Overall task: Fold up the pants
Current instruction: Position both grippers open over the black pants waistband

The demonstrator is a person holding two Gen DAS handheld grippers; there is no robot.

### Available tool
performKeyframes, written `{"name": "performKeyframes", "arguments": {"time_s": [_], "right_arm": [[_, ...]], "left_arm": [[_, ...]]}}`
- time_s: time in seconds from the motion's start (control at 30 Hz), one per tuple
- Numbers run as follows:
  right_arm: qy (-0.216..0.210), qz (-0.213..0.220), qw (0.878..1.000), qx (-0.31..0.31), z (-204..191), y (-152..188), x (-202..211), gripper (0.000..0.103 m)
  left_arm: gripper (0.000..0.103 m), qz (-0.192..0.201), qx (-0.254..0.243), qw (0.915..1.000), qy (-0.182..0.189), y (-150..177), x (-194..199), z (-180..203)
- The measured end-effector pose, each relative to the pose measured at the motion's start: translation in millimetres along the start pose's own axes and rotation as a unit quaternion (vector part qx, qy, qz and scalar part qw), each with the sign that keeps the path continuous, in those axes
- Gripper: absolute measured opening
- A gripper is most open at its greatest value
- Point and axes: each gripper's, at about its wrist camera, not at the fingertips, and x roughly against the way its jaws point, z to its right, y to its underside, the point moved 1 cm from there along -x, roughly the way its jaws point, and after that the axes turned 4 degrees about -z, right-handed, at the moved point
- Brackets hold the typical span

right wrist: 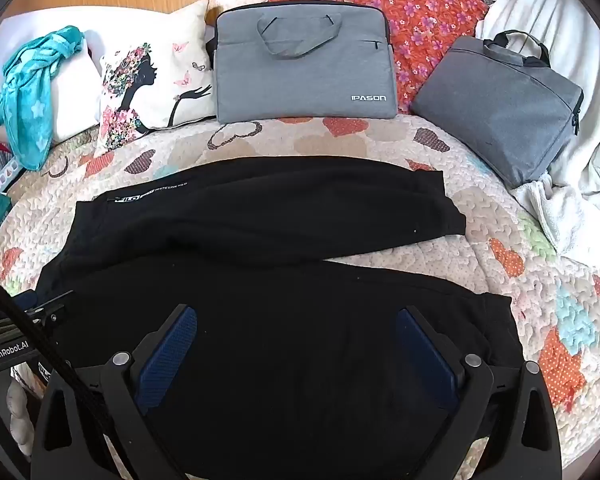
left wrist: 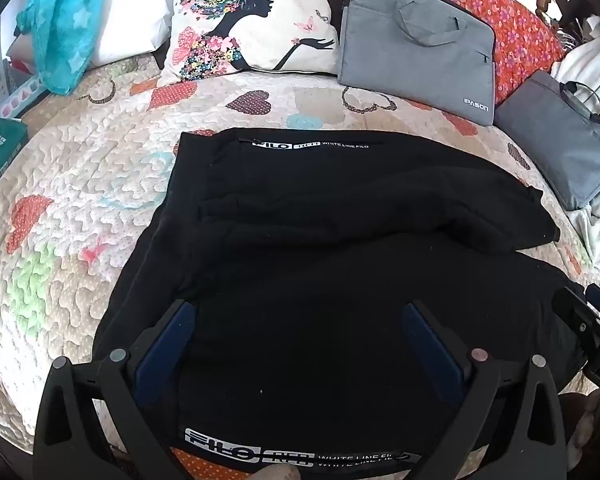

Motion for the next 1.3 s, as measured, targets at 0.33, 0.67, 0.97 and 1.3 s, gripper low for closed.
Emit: {"name": "performKeyframes", "arguments": {"time_s": [0.33,0.67,0.97,1.3], "right_arm": [[0.000,0.000,1.000,-0.001,-0.5,0.5,-0.3,0.102],[-0.001,0.000,1.000,-0.001,-1.1,0.8,-0.5,0.102],[-0.002,-0.001,1.000,-0.002,-0.8,1.1,-0.9,0.102],[-0.002,-0.002,1.000,-0.003,-0.8,1.1,-1.2,0.102]], "left_arm": [[0.103,-0.004,-0.002,1.0000,-0.007,3.8,-6.2,-0.3],[0.103,-0.006,-0.004,1.0000,-0.007,8.8,-9.0,-2.3],[0.103,-0.009,-0.004,0.9999,-0.008,9.2,-9.5,-1.5],[0.103,-0.026,-0.007,0.9996,-0.013,10.8,-14.7,-2.5]]}}
